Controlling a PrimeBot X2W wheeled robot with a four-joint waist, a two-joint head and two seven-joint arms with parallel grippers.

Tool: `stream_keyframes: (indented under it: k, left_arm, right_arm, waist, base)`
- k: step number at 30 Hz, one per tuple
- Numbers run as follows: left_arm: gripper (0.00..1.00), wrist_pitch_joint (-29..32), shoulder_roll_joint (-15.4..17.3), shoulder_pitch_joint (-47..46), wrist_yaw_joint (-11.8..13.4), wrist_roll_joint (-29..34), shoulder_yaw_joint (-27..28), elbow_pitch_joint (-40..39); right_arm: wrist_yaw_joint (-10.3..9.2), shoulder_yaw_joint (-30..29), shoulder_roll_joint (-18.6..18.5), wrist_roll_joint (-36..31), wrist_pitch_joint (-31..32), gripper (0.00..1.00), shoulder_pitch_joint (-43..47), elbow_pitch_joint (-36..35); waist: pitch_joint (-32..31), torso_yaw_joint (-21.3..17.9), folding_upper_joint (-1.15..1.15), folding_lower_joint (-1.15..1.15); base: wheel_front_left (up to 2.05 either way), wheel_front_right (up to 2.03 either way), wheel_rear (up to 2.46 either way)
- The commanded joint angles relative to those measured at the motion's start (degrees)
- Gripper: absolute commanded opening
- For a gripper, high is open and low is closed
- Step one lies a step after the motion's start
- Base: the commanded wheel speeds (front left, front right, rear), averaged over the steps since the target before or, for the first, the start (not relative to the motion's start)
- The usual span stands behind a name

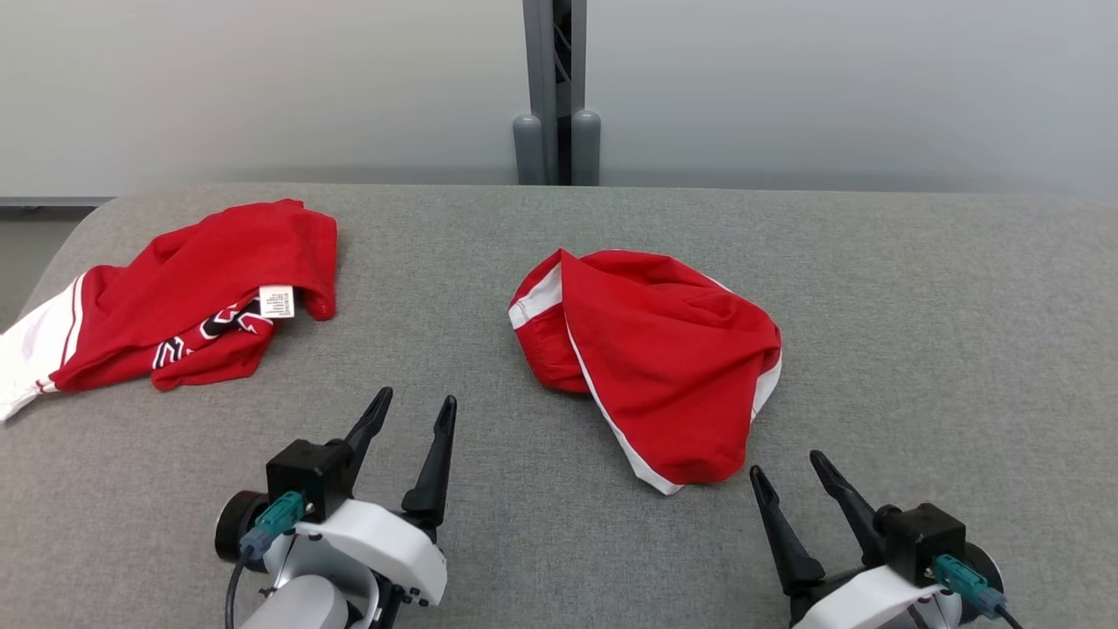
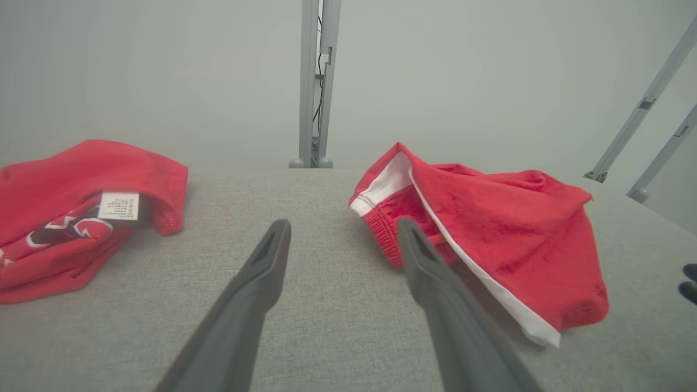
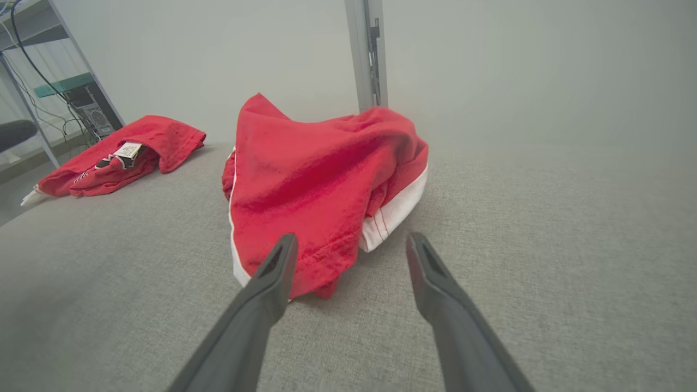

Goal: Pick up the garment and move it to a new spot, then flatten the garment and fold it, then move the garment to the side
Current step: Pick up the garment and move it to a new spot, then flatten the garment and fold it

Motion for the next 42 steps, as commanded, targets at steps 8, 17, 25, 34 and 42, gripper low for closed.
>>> stream_keyframes:
  k: [8,17,25,34,42]
  left_arm:
    - [1.0,-0.1,-0.3,4.9,0.1,1.7,3.8,-3.0]
    - [1.0,-0.1,-1.0,6.5,-0.7,3.0,5.4,-3.8]
    - [1.0,-0.1,-1.5,6.7,-1.1,3.6,6.6,-3.4]
    - [1.0,-0.1,-1.9,7.4,-1.2,4.4,7.9,-3.2]
    - [1.0,-0.1,-2.1,8.3,-1.4,4.9,8.8,-3.3]
  right_arm:
    - [0.01,1.8,-0.4,3.3,-0.3,1.0,-2.1,7.8]
    - [0.01,4.8,-0.4,6.4,-0.3,1.0,-7.1,16.2]
    - [0.01,6.1,-0.4,9.0,-0.3,1.0,-10.4,18.6]
    - [0.01,6.0,-0.4,9.5,-0.3,0.0,-10.7,13.6]
    - [0.01,10.6,-0.4,16.8,-0.3,0.0,-8.0,4.1]
  waist:
    - [0.1,3.4,0.0,0.0]
    - [0.7,7.2,0.0,0.0]
    - [1.3,8.5,0.0,0.0]
    - [1.1,7.2,0.0,0.0]
    - [-0.2,3.9,0.0,0.0]
  base:
    - [0.0,0.0,0.0]
    - [0.0,0.0,0.0]
    - [0.0,0.0,0.0]
    - [0.0,0.0,0.0]
    - [0.0,0.0,0.0]
